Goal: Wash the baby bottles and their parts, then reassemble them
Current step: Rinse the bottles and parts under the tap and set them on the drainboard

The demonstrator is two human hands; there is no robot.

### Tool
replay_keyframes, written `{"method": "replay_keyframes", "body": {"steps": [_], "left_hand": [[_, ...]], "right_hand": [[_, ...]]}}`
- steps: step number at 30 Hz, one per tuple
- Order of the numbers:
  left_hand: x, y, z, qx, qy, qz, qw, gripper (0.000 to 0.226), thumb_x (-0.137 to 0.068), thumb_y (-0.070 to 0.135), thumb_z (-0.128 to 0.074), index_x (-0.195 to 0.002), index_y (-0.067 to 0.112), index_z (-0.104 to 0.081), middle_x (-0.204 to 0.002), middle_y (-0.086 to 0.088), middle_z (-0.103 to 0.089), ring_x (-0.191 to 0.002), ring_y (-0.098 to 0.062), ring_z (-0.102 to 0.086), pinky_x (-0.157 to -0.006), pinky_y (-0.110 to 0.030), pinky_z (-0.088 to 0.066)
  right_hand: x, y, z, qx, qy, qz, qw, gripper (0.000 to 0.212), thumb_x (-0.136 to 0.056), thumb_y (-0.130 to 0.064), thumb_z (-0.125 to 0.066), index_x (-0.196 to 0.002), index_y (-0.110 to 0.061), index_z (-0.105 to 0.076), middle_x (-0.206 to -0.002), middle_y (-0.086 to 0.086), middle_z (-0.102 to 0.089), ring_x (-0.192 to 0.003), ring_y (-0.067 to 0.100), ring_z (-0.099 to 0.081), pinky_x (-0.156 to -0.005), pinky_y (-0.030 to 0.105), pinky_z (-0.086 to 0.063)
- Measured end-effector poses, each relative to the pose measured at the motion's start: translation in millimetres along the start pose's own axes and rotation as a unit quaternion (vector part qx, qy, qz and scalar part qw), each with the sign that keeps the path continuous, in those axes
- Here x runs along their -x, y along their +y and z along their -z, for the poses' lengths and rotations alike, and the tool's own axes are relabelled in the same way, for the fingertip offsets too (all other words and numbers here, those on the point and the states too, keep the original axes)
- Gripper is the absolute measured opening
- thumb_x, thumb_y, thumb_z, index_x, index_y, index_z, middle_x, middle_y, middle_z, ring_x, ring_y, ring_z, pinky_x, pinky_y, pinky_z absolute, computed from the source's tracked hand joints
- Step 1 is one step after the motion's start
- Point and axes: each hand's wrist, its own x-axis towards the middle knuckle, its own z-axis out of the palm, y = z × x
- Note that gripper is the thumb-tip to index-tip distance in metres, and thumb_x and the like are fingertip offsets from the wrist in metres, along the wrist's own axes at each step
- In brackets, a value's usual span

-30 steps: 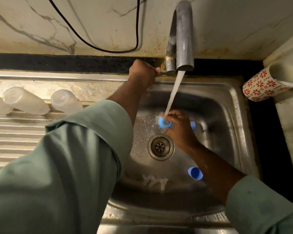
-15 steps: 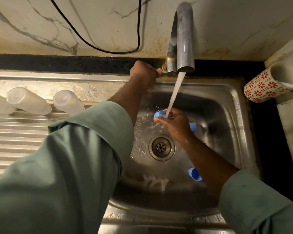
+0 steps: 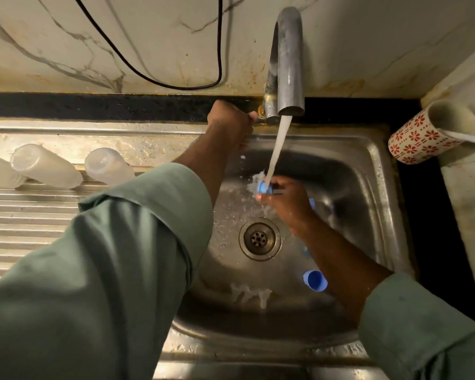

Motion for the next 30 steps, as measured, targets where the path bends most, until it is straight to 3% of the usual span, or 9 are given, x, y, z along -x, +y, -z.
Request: {"method": "replay_keyframes", "body": {"steps": [4, 8, 10, 14, 18, 21, 25, 27, 30], "left_hand": [[13.9, 4.9, -5.8, 0.17, 0.01, 0.034, 0.985, 0.022, -0.093, 0.001, -0.063, -0.074, 0.007, -0.053, -0.064, -0.006, -0.061, -0.051, -0.012, -0.06, -0.053, -0.025, -0.057], [35.3, 14.6, -18.1, 0.238, 0.007, -0.017, 0.971, 0.03, -0.096, 0.002, -0.059, -0.069, 0.012, -0.053, -0.053, -0.003, -0.065, -0.066, -0.022, -0.065, -0.076, -0.041, -0.061], [45.0, 18.7, -23.3, 0.194, -0.014, -0.065, 0.979, 0.031, -0.097, 0.001, -0.054, -0.07, 0.016, -0.051, -0.078, -0.013, -0.064, -0.087, -0.032, -0.063, -0.092, -0.055, -0.056], [52.5, 2.9, -14.9, 0.019, -0.028, -0.148, 0.988, 0.021, -0.092, 0.0, -0.061, -0.077, 0.015, -0.062, -0.082, 0.0, -0.063, -0.084, -0.018, -0.064, -0.075, -0.034, -0.054], [76.0, -49.2, 5.0, -0.203, -0.039, -0.184, 0.961, 0.017, -0.099, 0.011, -0.055, -0.099, 0.014, -0.072, -0.095, 0.0, -0.067, -0.086, -0.011, -0.063, -0.071, -0.022, -0.047], [97.6, -99.3, 23.7, -0.297, -0.029, -0.146, 0.943, 0.019, -0.098, 0.012, -0.056, -0.109, 0.011, -0.071, -0.109, -0.007, -0.071, -0.104, -0.024, -0.066, -0.091, -0.036, -0.054], [127.4, -140.8, 52.1, -0.322, -0.053, -0.122, 0.937, 0.035, -0.1, 0.019, -0.058, -0.135, 0.018, -0.063, -0.134, -0.007, -0.063, -0.125, -0.026, -0.058, -0.105, -0.038, -0.047], [136.4, -152.6, 71.7, -0.343, -0.043, -0.157, 0.925, 0.034, -0.1, 0.022, -0.057, -0.133, 0.018, -0.065, -0.133, -0.009, -0.063, -0.124, -0.029, -0.058, -0.102, -0.036, -0.046], [153.3, -170.8, 106.7, -0.349, -0.02, -0.206, 0.914, 0.024, -0.098, 0.022, -0.055, -0.113, 0.014, -0.073, -0.116, -0.011, -0.065, -0.11, -0.032, -0.061, -0.089, -0.04, -0.049]], "right_hand": [[8.9, -5.5, 8.0, 0.141, 0.015, 0.145, 0.979, 0.048, -0.071, -0.001, -0.081, -0.115, -0.003, -0.065, -0.114, 0.01, -0.067, -0.105, 0.023, -0.062, -0.093, 0.035, -0.051], [21.2, -16.5, 16.5, 0.157, -0.005, 0.238, 0.958, 0.049, -0.071, -0.002, -0.08, -0.118, -0.005, -0.065, -0.114, 0.002, -0.062, -0.107, 0.021, -0.059, -0.088, 0.013, -0.044], [27.5, -26.2, 22.4, 0.156, -0.01, 0.274, 0.949, 0.051, -0.071, -0.002, -0.08, -0.12, -0.006, -0.065, -0.112, -0.002, -0.058, -0.107, 0.019, -0.058, -0.093, 0.024, -0.047], [24.8, -39.6, 34.2, 0.14, 0.074, 0.33, 0.931, 0.048, -0.07, -0.009, -0.079, -0.117, -0.009, -0.067, -0.11, -0.011, -0.056, -0.101, -0.001, -0.055, -0.093, 0.013, -0.044], [28.3, -15.8, 35.2, 0.386, -0.059, 0.215, 0.895, 0.032, -0.078, -0.006, -0.073, -0.109, 0.0, -0.068, -0.111, 0.015, -0.063, -0.106, 0.026, -0.058, -0.084, 0.027, -0.042], [31.7, -18.7, 31.3, 0.286, 0.101, 0.254, 0.919, 0.043, -0.076, -0.018, -0.077, -0.117, -0.013, -0.064, -0.113, 0.0, -0.054, -0.096, 0.012, -0.053, -0.072, 0.017, -0.043], [46.9, -26.3, 17.1, 0.439, -0.003, 0.145, 0.887, 0.022, -0.073, -0.015, -0.078, -0.093, -0.016, -0.068, -0.109, 0.01, -0.061, -0.099, 0.027, -0.059, -0.081, 0.033, -0.049], [45.3, -31.7, 7.4, 0.38, 0.075, 0.177, 0.905, 0.034, -0.071, -0.016, -0.081, -0.102, -0.012, -0.067, -0.106, 0.01, -0.056, -0.091, 0.023, -0.055, -0.077, 0.034, -0.047], [63.0, -46.5, -14.5, 0.463, -0.042, 0.103, 0.88, 0.03, -0.072, -0.017, -0.08, -0.099, -0.009, -0.069, -0.101, 0.014, -0.064, -0.085, 0.024, -0.06, -0.064, 0.024, -0.042]]}}
